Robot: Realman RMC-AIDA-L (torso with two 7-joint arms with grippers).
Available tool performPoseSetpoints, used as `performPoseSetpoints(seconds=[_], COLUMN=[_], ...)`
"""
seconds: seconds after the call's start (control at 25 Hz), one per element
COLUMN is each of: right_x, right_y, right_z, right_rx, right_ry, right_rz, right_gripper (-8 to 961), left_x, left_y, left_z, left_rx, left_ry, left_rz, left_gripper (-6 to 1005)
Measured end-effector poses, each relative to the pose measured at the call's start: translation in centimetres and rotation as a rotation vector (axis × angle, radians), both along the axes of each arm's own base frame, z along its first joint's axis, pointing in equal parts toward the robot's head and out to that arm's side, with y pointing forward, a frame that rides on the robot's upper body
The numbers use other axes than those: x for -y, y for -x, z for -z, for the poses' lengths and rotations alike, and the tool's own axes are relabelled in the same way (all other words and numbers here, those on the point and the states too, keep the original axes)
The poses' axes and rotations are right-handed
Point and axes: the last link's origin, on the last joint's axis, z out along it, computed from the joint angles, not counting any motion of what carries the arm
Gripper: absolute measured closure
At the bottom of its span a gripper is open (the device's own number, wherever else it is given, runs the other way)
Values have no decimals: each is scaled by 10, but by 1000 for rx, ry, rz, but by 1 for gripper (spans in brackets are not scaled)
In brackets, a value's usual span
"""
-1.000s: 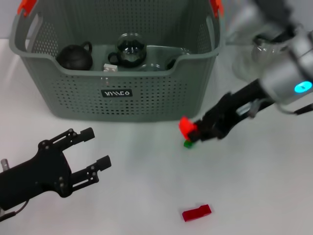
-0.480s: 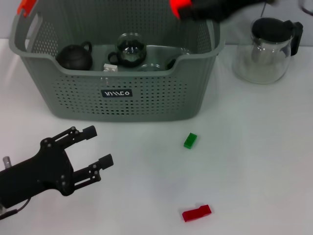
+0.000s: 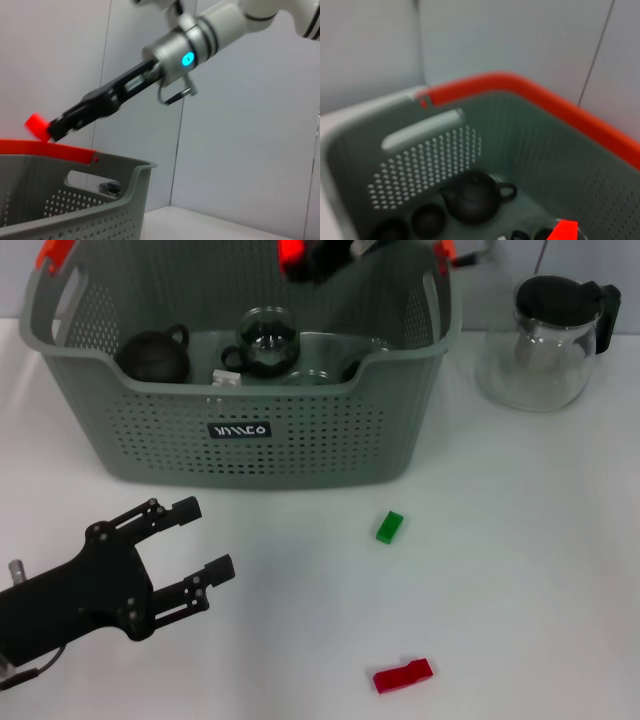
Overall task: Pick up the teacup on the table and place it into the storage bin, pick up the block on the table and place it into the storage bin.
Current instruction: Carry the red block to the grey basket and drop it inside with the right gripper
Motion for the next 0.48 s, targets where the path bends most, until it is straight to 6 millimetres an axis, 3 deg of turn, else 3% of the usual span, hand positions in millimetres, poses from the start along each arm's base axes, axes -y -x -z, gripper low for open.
performPoseSetpoints(seconds=[0.24, 0.48], right_x=[-7, -2], right_y=[-12, -20], right_z=[18, 2], right_rx=[23, -28], right_ry=[-22, -26], right_rz=[25, 31], right_gripper=[658, 613], left_x=[1, 1], left_y=[0, 0], left_z=[1, 1], left_rx=[2, 3], left_ry=[0, 0], left_rz=[-4, -2], left_gripper=[236, 236])
